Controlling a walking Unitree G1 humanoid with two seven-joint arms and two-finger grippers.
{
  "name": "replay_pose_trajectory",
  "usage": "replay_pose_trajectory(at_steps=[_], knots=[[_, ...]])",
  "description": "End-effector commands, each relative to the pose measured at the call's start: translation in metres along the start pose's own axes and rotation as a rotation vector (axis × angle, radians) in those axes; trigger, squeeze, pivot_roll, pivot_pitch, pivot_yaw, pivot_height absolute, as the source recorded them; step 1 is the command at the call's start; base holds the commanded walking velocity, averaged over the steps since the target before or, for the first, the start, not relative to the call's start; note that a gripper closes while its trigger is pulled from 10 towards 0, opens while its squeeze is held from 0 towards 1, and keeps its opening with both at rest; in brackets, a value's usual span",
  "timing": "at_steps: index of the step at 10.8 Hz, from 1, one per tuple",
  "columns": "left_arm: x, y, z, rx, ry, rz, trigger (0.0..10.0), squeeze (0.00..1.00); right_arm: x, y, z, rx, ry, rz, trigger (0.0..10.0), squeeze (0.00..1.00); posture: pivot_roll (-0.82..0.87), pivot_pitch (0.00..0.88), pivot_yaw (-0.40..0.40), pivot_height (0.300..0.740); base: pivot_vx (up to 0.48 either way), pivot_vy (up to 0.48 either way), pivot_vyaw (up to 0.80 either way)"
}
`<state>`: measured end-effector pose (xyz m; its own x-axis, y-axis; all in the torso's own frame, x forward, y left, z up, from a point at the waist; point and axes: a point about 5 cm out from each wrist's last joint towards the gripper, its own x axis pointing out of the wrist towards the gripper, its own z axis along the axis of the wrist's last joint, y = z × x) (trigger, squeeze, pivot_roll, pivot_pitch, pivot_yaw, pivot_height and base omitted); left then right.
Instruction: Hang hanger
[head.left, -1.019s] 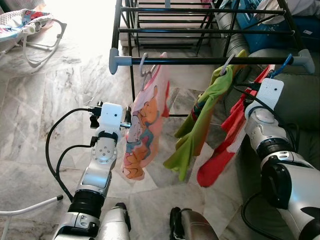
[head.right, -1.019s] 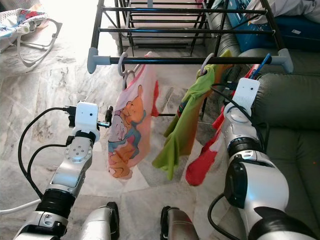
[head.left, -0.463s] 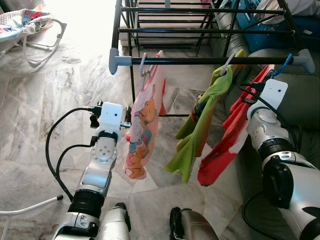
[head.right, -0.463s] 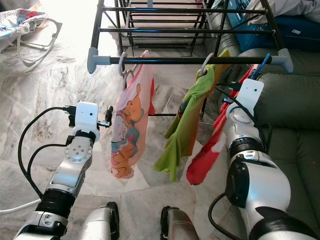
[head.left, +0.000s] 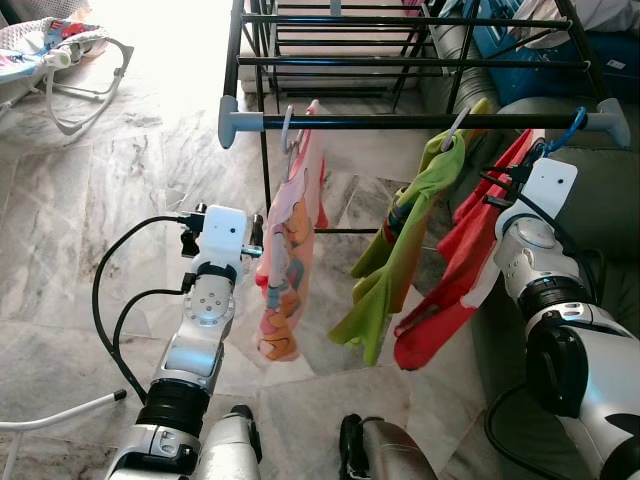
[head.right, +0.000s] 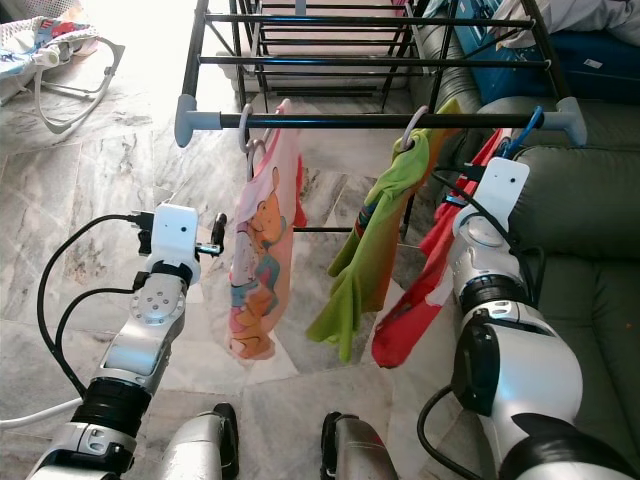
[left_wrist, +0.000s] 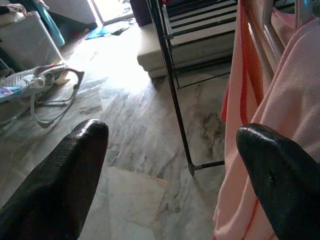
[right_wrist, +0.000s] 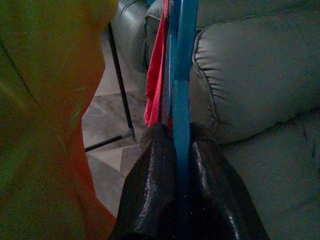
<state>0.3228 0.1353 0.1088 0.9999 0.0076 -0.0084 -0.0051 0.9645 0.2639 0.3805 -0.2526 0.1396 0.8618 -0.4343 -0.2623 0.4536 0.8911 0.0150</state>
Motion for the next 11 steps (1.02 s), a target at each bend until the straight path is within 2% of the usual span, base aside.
replay_pose_trajectory(at_steps=[1, 2, 3, 4, 5, 6, 7, 8, 9, 10, 11], knots=[[-0.003, -0.001, -0.005, 0.023, 0.017, -0.010, 10.0, 0.00, 0.000, -0.004, -0.002, -0.003, -0.004, 0.017, 0.0, 0.39, -0.09, 0.173, -0.011, 0.740, 0.000, 0.000, 0.00], [-0.003, 0.000, -0.005, 0.024, 0.014, -0.006, 10.0, 0.00, 0.000, 0.000, 0.003, -0.048, -0.048, 0.056, 0.0, 0.39, -0.09, 0.173, -0.011, 0.740, 0.000, 0.000, 0.00], [-0.002, -0.002, -0.007, 0.007, 0.029, -0.019, 10.0, 0.00, -0.002, 0.003, 0.014, -0.097, -0.145, 0.093, 1.1, 0.35, -0.08, 0.166, -0.010, 0.740, 0.000, 0.000, 0.00], [-0.002, -0.002, -0.007, 0.011, 0.032, -0.022, 10.0, 0.00, -0.004, -0.001, 0.021, -0.158, -0.217, 0.088, 3.3, 0.20, -0.08, 0.166, -0.010, 0.740, 0.000, 0.000, 0.00], [-0.002, -0.002, -0.008, 0.012, 0.034, -0.023, 10.0, 0.00, -0.005, -0.006, 0.024, -0.203, -0.265, 0.083, 9.8, 0.10, -0.08, 0.166, -0.010, 0.740, 0.000, 0.000, 0.00], [-0.001, -0.003, -0.008, 0.014, 0.036, -0.023, 10.0, 0.00, -0.007, -0.013, 0.019, -0.229, -0.284, 0.069, 10.0, 0.09, -0.09, 0.159, -0.008, 0.740, 0.000, 0.000, 0.00], [-0.001, -0.003, -0.007, 0.021, 0.032, -0.029, 10.0, 0.00, -0.014, -0.022, 0.013, -0.252, -0.357, 0.042, 10.0, 0.10, -0.09, 0.161, -0.010, 0.740, 0.000, 0.000, 0.00], [0.000, -0.004, -0.006, 0.024, 0.025, -0.034, 10.0, 0.00, -0.024, -0.037, 0.000, -0.265, -0.407, 0.004, 10.0, 0.10, -0.09, 0.162, -0.007, 0.740, 0.000, 0.000, 0.00], [0.000, -0.003, -0.006, 0.022, 0.026, -0.032, 10.0, 0.00, -0.027, -0.043, -0.010, -0.266, -0.392, -0.019, 10.0, 0.10, -0.09, 0.162, -0.007, 0.740, 0.000, 0.000, 0.00], [0.000, -0.003, -0.006, 0.026, 0.022, -0.030, 10.0, 0.00, -0.039, -0.049, -0.036, -0.324, -0.353, 0.001, 10.0, 0.09, -0.09, 0.164, -0.009, 0.740, 0.000, 0.000, 0.00], [0.000, -0.002, -0.007, 0.029, 0.022, -0.027, 10.0, 0.00, -0.047, -0.051, -0.050, -0.351, -0.331, 0.037, 10.0, 0.09, -0.09, 0.165, -0.009, 0.740, 0.000, 0.000, 0.00]])
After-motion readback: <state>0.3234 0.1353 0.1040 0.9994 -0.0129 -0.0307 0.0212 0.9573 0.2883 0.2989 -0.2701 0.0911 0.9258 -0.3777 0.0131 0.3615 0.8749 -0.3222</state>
